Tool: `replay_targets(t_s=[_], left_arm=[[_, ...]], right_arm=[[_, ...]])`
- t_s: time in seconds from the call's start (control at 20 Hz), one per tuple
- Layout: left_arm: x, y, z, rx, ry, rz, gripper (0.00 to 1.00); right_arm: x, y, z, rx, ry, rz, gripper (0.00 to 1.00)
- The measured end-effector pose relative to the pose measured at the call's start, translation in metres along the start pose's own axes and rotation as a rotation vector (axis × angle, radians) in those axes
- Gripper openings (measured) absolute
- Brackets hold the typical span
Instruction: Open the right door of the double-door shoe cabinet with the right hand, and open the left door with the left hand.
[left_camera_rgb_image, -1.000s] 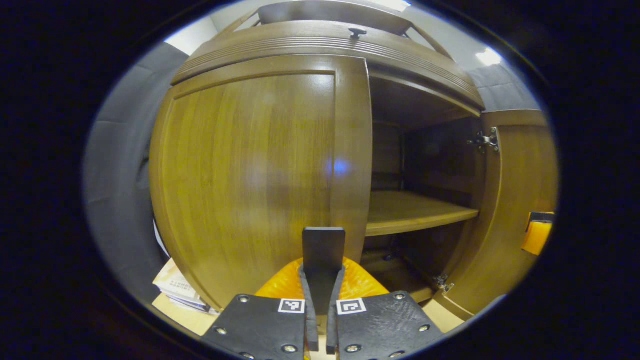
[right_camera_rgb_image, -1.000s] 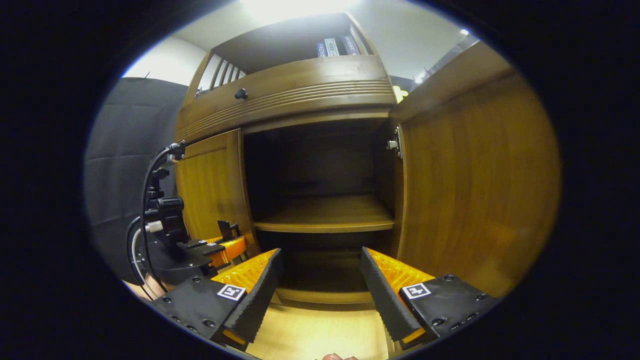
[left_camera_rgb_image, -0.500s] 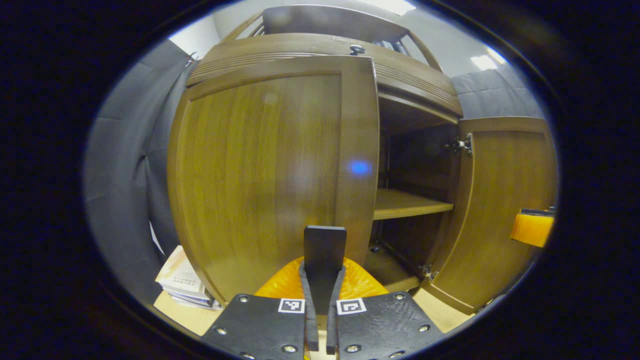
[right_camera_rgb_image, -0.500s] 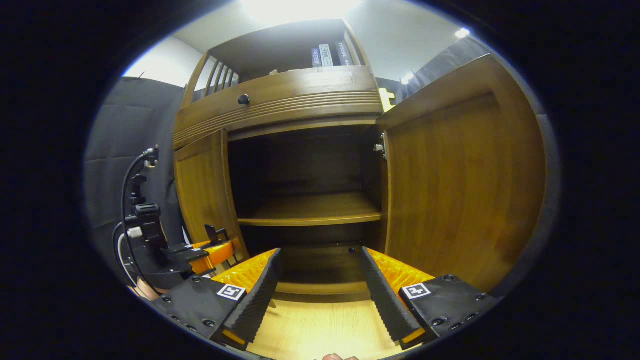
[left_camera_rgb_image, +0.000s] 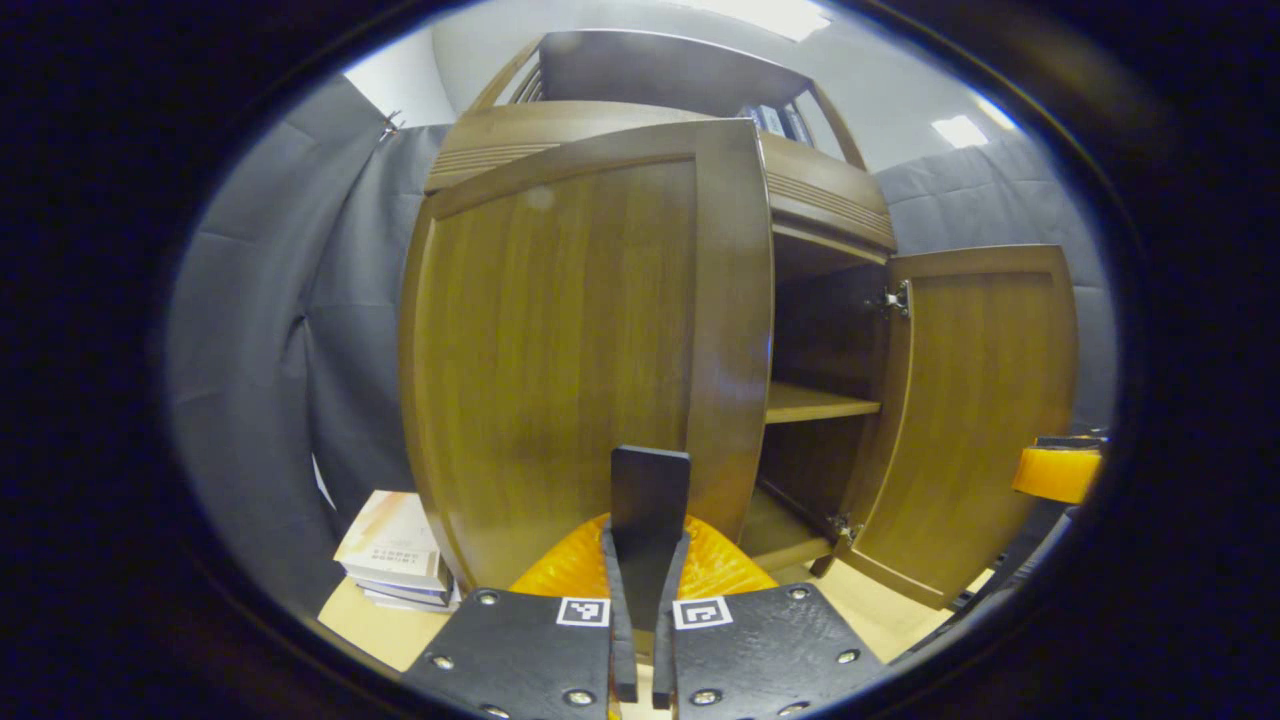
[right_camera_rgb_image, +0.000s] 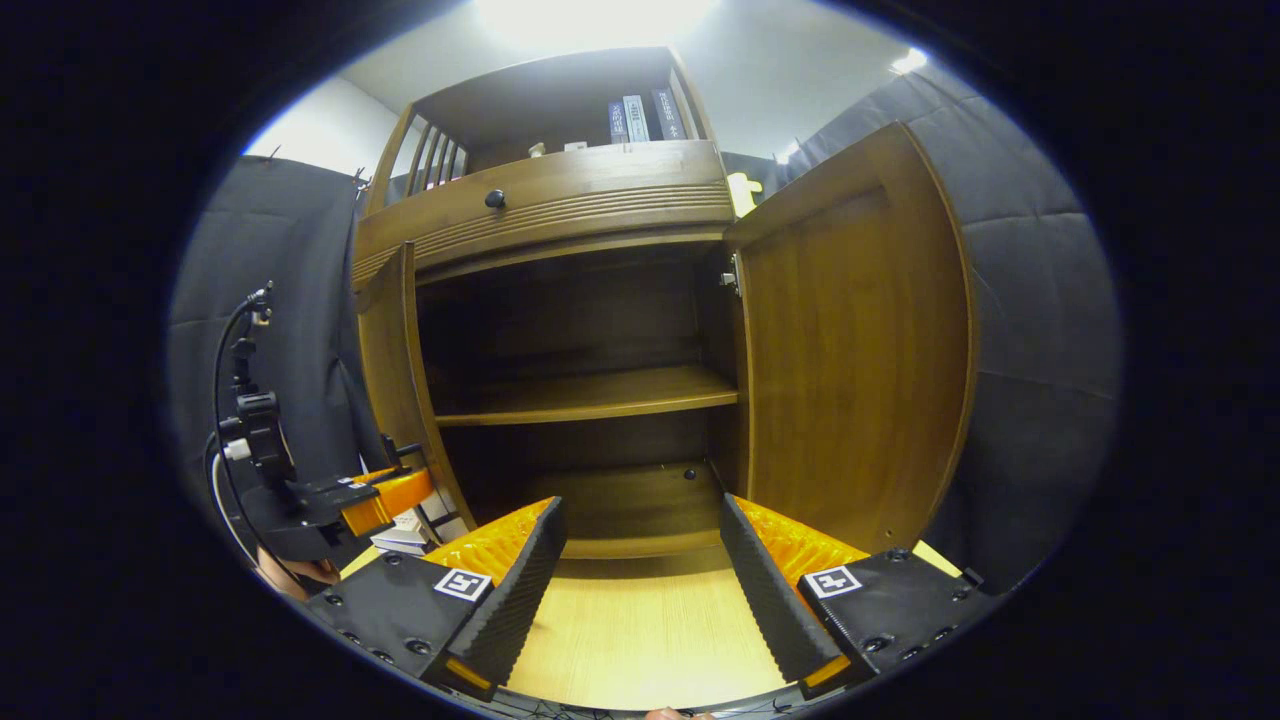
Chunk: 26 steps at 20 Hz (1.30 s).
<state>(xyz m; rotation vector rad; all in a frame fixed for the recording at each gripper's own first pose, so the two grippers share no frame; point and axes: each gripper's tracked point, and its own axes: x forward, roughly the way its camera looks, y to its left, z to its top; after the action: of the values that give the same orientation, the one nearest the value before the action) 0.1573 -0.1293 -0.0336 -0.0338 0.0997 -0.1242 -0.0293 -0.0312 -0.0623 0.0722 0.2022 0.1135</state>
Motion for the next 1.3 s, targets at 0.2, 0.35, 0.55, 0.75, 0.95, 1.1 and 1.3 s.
replay_targets(t_s=[0.2, 0.35, 0.55, 0.75, 0.95, 1.1, 1.3], left_arm=[[-0.017, 0.010, 0.000, -0.007, -0.006, 0.014, 0.08], [-0.025, 0.016, -0.001, -0.014, -0.010, 0.031, 0.07], [-0.043, 0.029, -0.001, -0.011, -0.015, 0.055, 0.07], [-0.064, 0.048, -0.002, -0.013, -0.009, 0.080, 0.08], [-0.086, 0.072, -0.001, -0.007, -0.021, 0.101, 0.09], [-0.100, 0.093, -0.002, -0.015, -0.023, 0.110, 0.08], [-0.119, 0.127, -0.001, -0.017, -0.040, 0.147, 0.08]], right_arm=[[-0.010, -0.006, -0.002, 0.003, 0.007, -0.022, 0.92], [-0.009, -0.006, -0.005, 0.018, 0.020, -0.030, 0.92], [-0.010, 0.003, -0.002, 0.034, 0.018, -0.016, 0.94], [-0.010, 0.011, -0.009, 0.022, 0.034, 0.002, 0.96], [-0.011, 0.026, -0.015, 0.027, 0.051, 0.037, 0.93], [-0.013, 0.033, -0.017, 0.027, 0.056, 0.057, 0.93], [-0.015, 0.039, -0.016, 0.039, 0.054, 0.075, 0.93]])
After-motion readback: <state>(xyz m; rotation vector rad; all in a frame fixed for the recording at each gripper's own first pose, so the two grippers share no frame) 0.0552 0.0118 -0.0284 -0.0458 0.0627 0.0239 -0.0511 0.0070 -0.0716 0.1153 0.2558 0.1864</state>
